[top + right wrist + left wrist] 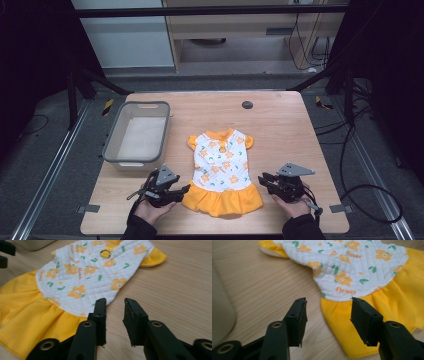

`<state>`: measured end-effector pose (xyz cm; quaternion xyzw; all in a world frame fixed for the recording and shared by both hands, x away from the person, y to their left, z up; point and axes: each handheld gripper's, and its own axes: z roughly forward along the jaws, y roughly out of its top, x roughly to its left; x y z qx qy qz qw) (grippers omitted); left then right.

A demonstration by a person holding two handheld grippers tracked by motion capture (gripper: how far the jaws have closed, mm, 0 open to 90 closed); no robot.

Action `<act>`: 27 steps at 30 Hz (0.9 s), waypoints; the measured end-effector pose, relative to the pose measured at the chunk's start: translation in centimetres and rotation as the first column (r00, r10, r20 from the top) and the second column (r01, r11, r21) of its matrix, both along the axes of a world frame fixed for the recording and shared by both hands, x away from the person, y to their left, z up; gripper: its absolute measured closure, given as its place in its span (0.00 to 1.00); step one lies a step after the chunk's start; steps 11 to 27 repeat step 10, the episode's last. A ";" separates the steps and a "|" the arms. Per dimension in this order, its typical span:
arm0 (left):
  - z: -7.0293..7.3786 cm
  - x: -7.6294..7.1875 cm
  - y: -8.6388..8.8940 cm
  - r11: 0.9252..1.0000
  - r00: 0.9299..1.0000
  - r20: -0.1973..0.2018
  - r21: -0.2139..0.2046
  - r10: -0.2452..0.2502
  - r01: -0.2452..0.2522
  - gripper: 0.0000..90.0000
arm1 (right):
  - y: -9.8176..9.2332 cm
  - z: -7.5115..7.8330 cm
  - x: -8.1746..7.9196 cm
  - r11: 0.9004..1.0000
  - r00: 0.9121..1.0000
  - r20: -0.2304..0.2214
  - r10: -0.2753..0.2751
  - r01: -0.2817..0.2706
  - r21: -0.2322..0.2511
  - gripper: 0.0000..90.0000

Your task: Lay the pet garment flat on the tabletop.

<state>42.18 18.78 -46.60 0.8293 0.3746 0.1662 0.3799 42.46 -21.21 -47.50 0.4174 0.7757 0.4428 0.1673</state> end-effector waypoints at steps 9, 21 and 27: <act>-0.2 -0.8 3.3 0.999 0.998 0.032 -0.004 0.053 -0.053 0.37 | -2.2 -0.1 0.0 0.994 0.993 0.039 -0.110 0.110 0.011 0.52; -0.3 -0.9 4.0 0.997 0.997 0.033 -0.007 0.074 -0.074 0.36 | -2.4 -0.1 -0.1 0.993 0.992 0.046 -0.121 0.120 0.009 0.50; -0.3 -0.9 4.0 0.997 0.997 0.033 -0.007 0.074 -0.074 0.36 | -2.4 -0.1 -0.1 0.993 0.992 0.046 -0.121 0.120 0.009 0.50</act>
